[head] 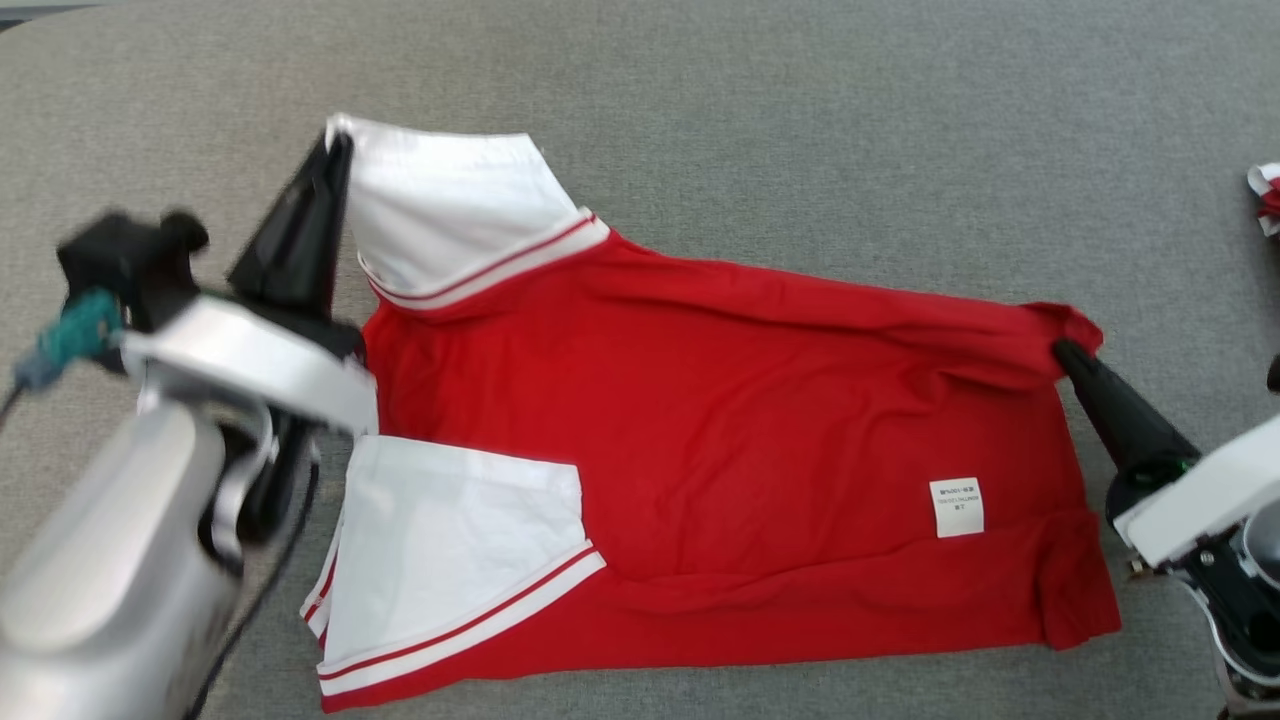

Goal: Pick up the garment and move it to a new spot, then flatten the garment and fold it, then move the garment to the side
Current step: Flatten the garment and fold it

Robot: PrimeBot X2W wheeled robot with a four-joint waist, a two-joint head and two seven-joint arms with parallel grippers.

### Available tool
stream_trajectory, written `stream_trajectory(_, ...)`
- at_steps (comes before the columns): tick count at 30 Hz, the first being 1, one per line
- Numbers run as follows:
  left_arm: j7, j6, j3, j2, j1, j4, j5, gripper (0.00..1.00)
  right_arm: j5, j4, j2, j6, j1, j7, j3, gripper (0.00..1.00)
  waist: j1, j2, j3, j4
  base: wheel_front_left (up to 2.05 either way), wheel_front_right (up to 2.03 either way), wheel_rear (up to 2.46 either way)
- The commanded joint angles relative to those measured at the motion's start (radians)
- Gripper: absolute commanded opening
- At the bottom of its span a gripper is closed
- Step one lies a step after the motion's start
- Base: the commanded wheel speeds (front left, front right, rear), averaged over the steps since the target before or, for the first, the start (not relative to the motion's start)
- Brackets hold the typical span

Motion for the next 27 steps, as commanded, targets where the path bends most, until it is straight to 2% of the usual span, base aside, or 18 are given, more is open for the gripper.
stream_trajectory(1,0.005,0.043,0.009,0.027,0.072,-0.095,-0.005,0.0,0.021,-0.014,0.002,0.0,0.032,0.004,-0.014,0.0,0.0,0.0,-0.009,0.009,0.0,0.0,0.0)
stream_trajectory(6,0.048,0.196,0.029,0.111,0.329,-0.447,-0.011,0.0,0.054,-0.037,0.018,0.0,0.111,-0.009,-0.058,0.0,0.0,0.0,-0.014,0.019,0.0,0.0,0.0)
stream_trajectory(10,0.085,0.278,0.025,0.149,0.477,-0.614,-0.022,0.0,0.059,-0.022,0.033,0.0,0.138,-0.03,-0.075,0.0,0.0,0.0,-0.017,0.024,0.0,0.0,0.0)
stream_trajectory(14,0.108,0.33,0.015,0.154,0.592,-0.686,-0.053,0.0,0.057,0.001,0.041,0.0,0.164,-0.046,-0.085,0.0,0.0,0.0,-0.031,0.029,0.0,0.0,0.0)
stream_trajectory(18,0.107,0.35,0.009,0.136,0.686,-0.669,-0.105,0.0,0.047,0.014,0.048,0.0,0.201,-0.059,-0.086,0.0,0.0,0.0,-0.049,0.031,0.0,0.0,0.0)
stream_trajectory(20,0.103,0.345,0.006,0.123,0.721,-0.643,-0.134,0.0,0.04,0.019,0.054,0.0,0.221,-0.066,-0.085,0.0,0.0,0.0,-0.056,0.032,0.0,0.0,0.0)
stream_trajectory(27,0.104,0.293,-0.01,0.081,0.76,-0.51,-0.209,0.0,0.011,0.042,0.073,0.0,0.269,-0.082,-0.072,0.0,0.0,0.0,-0.076,0.024,0.0,0.0,0.0)
